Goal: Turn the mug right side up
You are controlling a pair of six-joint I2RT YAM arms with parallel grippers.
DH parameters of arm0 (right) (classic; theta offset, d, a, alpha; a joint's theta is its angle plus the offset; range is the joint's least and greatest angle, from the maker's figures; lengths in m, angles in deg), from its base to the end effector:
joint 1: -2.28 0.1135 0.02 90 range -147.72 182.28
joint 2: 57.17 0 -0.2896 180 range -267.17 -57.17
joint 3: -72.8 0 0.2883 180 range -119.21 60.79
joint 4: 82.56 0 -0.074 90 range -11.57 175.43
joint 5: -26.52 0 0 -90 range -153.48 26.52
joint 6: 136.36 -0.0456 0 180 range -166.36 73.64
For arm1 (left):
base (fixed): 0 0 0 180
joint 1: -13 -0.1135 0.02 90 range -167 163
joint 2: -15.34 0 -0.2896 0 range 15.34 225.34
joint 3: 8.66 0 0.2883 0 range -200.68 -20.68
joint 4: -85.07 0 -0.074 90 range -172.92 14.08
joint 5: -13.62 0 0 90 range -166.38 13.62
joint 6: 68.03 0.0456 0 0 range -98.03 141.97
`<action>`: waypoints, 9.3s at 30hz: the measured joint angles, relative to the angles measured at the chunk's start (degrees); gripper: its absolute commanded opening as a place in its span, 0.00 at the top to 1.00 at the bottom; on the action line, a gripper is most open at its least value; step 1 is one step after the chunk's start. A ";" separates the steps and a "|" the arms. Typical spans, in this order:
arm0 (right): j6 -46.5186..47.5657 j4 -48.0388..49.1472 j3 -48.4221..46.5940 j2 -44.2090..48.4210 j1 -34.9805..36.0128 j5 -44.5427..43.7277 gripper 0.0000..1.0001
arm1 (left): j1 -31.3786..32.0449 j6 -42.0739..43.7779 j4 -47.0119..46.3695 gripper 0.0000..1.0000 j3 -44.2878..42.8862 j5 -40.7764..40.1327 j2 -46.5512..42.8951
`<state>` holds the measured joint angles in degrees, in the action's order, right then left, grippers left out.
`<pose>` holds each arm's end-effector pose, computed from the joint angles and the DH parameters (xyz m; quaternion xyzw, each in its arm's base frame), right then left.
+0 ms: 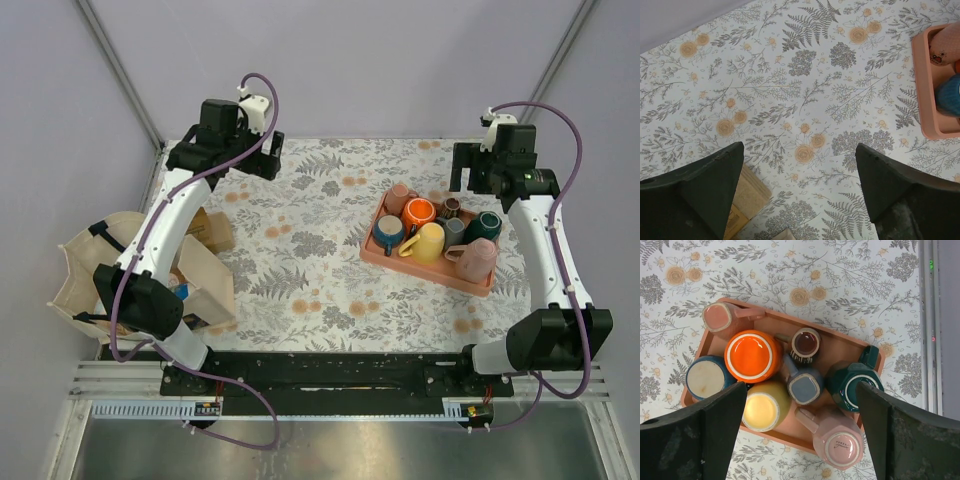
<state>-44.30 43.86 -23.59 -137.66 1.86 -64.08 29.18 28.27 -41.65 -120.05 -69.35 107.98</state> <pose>0.3441 -0.0030 0.4050 -0.0105 0.8975 -0.0142 0.4407 0.3870 -0.1181 0.4279 0.2002 0.8609 -0.0941 0.4581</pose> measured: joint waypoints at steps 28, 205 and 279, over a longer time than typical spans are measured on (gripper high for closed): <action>22.36 -10.86 8.22 1.16 10.93 17.57 0.23 | 5.68 4.66 2.95 0.05 8.41 7.15 -0.15; 16.17 -2.19 2.89 1.18 25.05 18.51 0.04 | -3.52 5.64 26.29 0.29 -31.87 -1.38 41.97; 20.85 -9.11 18.25 -2.36 -5.35 7.80 0.38 | 15.41 10.93 -5.70 0.27 11.04 38.86 4.35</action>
<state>-23.45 34.75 -5.34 -140.02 -3.50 -56.28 44.59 39.20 -47.35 -109.01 -30.49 112.33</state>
